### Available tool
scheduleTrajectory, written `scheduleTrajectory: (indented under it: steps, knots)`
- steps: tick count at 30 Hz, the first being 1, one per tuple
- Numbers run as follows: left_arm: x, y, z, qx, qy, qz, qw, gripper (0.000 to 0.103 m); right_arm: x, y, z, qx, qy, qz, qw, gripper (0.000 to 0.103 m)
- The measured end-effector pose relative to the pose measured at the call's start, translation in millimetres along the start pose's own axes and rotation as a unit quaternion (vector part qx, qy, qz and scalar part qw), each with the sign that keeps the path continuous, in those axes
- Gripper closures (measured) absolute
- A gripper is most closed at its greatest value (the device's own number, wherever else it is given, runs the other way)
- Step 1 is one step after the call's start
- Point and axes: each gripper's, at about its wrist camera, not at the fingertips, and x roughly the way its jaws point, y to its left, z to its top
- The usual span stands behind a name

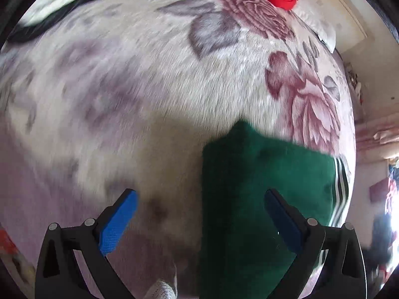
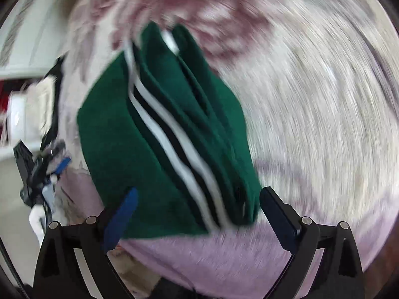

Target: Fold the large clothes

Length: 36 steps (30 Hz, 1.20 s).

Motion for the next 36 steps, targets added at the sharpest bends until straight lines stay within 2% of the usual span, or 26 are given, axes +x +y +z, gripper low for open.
scheduleTrajectory:
  steps: [3, 5, 6, 9, 13, 16, 18, 20, 22, 25, 30, 32, 33, 34, 35, 36]
  knots:
    - [19.7, 3.4, -36.9, -0.016, 0.033, -0.012, 0.9993, 0.000, 30.5, -4.2, 32.7, -0.069, 0.027, 0.013, 0.997, 0.003]
    - [40.0, 2.8, -58.1, -0.022, 0.058, -0.016, 0.9979, 0.000, 60.5, -13.0, 55.8, -0.100, 0.074, 0.042, 0.991, 0.002]
    - [46.6, 2.7, -65.0, -0.030, 0.063, -0.030, 0.9971, 0.000, 74.5, -18.2, 63.0, -0.105, 0.102, 0.067, 0.987, 0.000]
    - [54.4, 1.3, -73.3, -0.050, 0.059, -0.072, 0.9944, 0.000, 107.9, -33.9, 79.5, -0.115, 0.167, 0.142, 0.969, 0.000]
    - [68.5, -5.4, -68.3, -0.066, 0.052, -0.113, 0.9900, 0.000, 115.1, -41.8, 91.0, -0.118, 0.209, 0.186, 0.953, 0.000]
    - [75.0, -14.9, -58.6, -0.055, 0.051, -0.118, 0.9902, 0.000, 105.5, -44.3, 87.8, -0.133, 0.190, 0.176, 0.957, 0.000]
    - [76.8, -18.9, -53.4, -0.046, 0.050, -0.121, 0.9902, 0.000, 106.3, -49.8, 84.8, -0.130, 0.170, 0.159, 0.964, 0.000]
    - [80.7, -20.8, -49.3, -0.047, 0.055, -0.134, 0.9884, 0.000, 115.2, -55.7, 80.7, -0.096, 0.167, 0.194, 0.962, 0.000]
    - [83.0, -22.6, -45.3, -0.047, 0.057, -0.143, 0.9871, 0.000, 119.1, -53.8, 77.3, -0.082, 0.155, 0.232, 0.957, 0.000]
    - [83.9, -22.0, -43.8, -0.044, 0.059, -0.151, 0.9859, 0.000, 124.1, -45.1, 75.9, -0.081, 0.167, 0.280, 0.942, 0.000]
    - [83.8, -15.3, -45.7, -0.046, 0.053, -0.166, 0.9836, 0.000, 132.6, -40.1, 74.3, -0.091, 0.188, 0.292, 0.934, 0.000]
    - [78.4, -14.9, -47.1, -0.048, 0.032, -0.166, 0.9845, 0.007, 131.4, -37.1, 71.1, -0.092, 0.182, 0.289, 0.935, 0.000]
    - [74.8, -16.0, -46.7, -0.050, 0.024, -0.160, 0.9855, 0.011, 129.3, -34.7, 67.8, -0.095, 0.175, 0.286, 0.937, 0.006]
    - [70.9, -16.0, -47.0, -0.053, 0.017, -0.158, 0.9859, 0.020, 125.7, -32.1, 63.6, -0.099, 0.166, 0.286, 0.939, 0.016]
    - [67.1, -15.6, -47.8, -0.055, 0.012, -0.156, 0.9861, 0.028, 122.8, -31.1, 59.9, -0.095, 0.158, 0.290, 0.939, 0.032]
    - [62.1, -15.2, -48.3, -0.055, 0.007, -0.155, 0.9864, 0.032, 119.9, -30.8, 55.9, -0.084, 0.150, 0.296, 0.940, 0.033]
